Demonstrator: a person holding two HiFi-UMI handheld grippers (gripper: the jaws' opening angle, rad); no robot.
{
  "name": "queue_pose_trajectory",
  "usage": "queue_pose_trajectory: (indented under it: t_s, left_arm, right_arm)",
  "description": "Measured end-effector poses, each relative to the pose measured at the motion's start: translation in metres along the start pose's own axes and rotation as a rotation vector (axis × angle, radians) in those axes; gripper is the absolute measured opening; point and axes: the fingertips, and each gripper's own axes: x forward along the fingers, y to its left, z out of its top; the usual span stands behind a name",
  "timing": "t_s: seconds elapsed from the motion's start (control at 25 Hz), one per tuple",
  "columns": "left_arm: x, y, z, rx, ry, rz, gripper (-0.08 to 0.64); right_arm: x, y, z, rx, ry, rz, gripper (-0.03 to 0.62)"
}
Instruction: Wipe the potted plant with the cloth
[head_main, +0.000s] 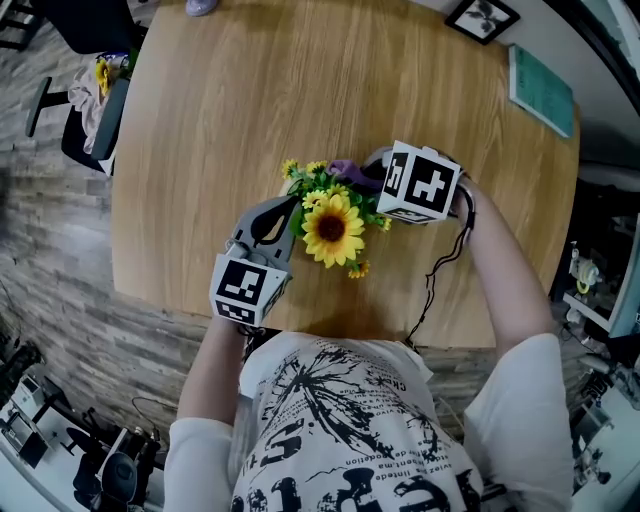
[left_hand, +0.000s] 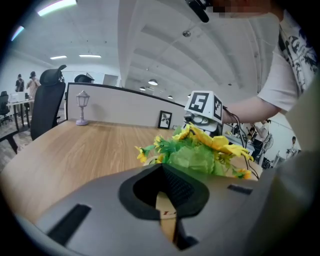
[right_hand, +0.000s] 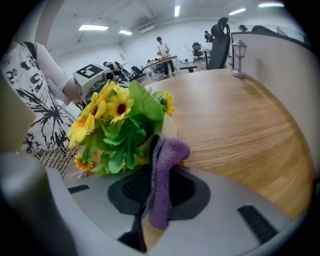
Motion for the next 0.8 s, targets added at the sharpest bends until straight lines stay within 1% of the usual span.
queue_pose_trajectory:
  t_s: [0.24,0.36,0.44,0.52,0.6,0.72,0.8]
  left_arm:
    - [0.001,0.001,-0.003,-0.009,-0.001,0.024,0.002]
    - [0.001,0.000,-0.004,-0.003,-0.001,0.032,0.002]
    - [0.001,0.001,-0.004,-0.001,0.006,0.025,0.002]
    - [0.002,0.001,-0.005,-0.002,0.013,0.017,0.002]
    - [-0.001,0.001,-0.008,0.025,0.021,0.028,0.002]
    - [-0.007,0.002,-0.002,0.078,-0.001,0.059,0.003]
    - [-0.010,0.002,0.010,0.084,-0.039,0.062,0.003]
  right_arm:
    - [-0.006,0.017,-0.021,0.030,0.023,0.044,0.074]
    - [-0.012,0.018,-0.027,0.057,0.027,0.020,0.074]
    - [-0.019,0.010,-0.029,0.082,0.038,-0.049,0.075]
    - [-0.030,-0.002,-0.028,0.109,0.045,-0.160,0.075]
    - [-0.043,-0.015,-0.023,0.139,0.020,-0.277,0.077]
    - [-0.070,-0.029,-0.006,0.193,-0.069,-0.418,0.077]
    - [-0.090,-0.036,0.009,0.230,-0.158,-0.494,0.077]
